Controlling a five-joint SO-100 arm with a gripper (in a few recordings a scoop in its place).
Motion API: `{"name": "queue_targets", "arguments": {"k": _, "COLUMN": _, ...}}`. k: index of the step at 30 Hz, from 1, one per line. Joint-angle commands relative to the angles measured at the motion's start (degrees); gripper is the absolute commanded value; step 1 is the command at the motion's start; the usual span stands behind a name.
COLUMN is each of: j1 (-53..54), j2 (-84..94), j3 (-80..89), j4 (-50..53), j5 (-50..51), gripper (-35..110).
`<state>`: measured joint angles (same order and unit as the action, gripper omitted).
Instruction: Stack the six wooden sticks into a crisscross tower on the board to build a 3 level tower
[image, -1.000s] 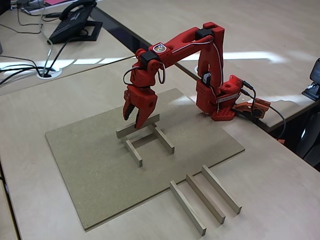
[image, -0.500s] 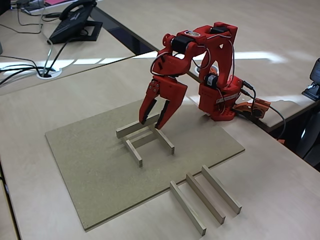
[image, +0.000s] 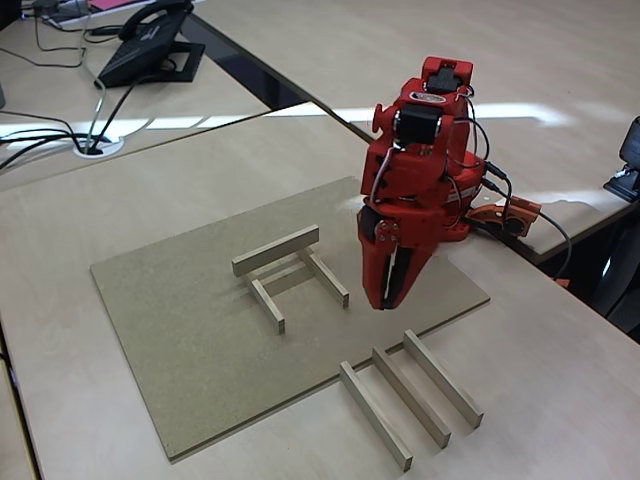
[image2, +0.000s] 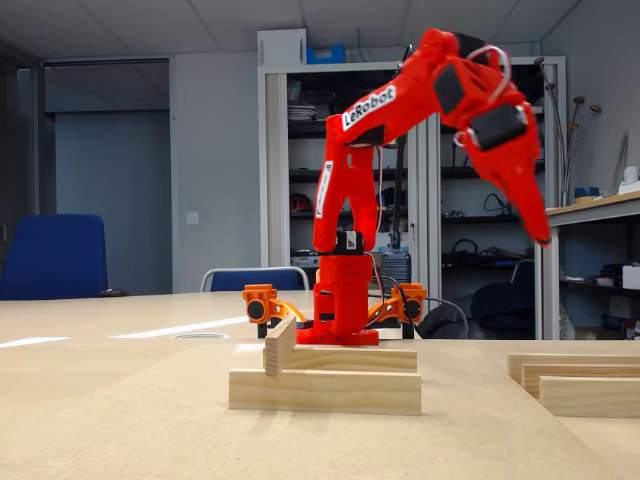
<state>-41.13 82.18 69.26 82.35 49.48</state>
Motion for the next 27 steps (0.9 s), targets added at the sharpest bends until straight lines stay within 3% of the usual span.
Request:
{"name": "queue_targets", "arguments": {"k": 1, "j1": -3.1, "j2": -1.7, "j3": -2.5, "j4": 0.5, "j5": -1.3, "gripper": 0}}
{"name": "queue_targets", "arguments": {"k": 5, "j1": -6.2, "j2": -4.3, "j3": -2.5, "j4": 0.3, "j5": -1.8, "gripper": 0}}
{"name": "queue_targets", "arguments": {"k": 15, "j1": -11.2, "j2": -6.3, "j3": -0.4, "j4": 3.2, "j5": 1.8, "gripper": 16}}
{"name": "queue_targets", "arguments": {"k": 27, "j1": -15.6, "j2": -10.4, "j3": -0.4, "j4": 6.1, "j5": 4.6, "gripper": 21}}
